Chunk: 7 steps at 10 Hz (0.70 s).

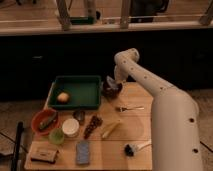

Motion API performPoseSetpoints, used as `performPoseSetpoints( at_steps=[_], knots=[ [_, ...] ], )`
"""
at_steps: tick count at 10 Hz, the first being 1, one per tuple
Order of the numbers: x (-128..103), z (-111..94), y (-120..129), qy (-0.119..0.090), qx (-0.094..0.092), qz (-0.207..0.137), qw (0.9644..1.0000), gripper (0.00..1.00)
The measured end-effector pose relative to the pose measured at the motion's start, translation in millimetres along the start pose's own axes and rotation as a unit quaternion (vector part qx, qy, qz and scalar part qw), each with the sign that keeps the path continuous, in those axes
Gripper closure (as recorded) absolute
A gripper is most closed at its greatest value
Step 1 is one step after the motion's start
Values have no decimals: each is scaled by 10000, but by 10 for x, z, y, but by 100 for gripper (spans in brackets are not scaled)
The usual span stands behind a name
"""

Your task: Wipe purple bowl with towel

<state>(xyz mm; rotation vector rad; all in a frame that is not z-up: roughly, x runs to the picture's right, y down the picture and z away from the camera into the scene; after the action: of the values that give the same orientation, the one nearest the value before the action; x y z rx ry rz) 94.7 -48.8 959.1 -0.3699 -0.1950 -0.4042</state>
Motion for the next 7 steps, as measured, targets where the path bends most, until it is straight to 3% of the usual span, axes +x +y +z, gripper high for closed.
performPoseSetpoints(
  at_steps=[4,7],
  knots=[
    [-182,74,-107,-184,69,-331,9993,100],
    [-377,73,-21,-397,61,-669,9970,100]
  ],
)
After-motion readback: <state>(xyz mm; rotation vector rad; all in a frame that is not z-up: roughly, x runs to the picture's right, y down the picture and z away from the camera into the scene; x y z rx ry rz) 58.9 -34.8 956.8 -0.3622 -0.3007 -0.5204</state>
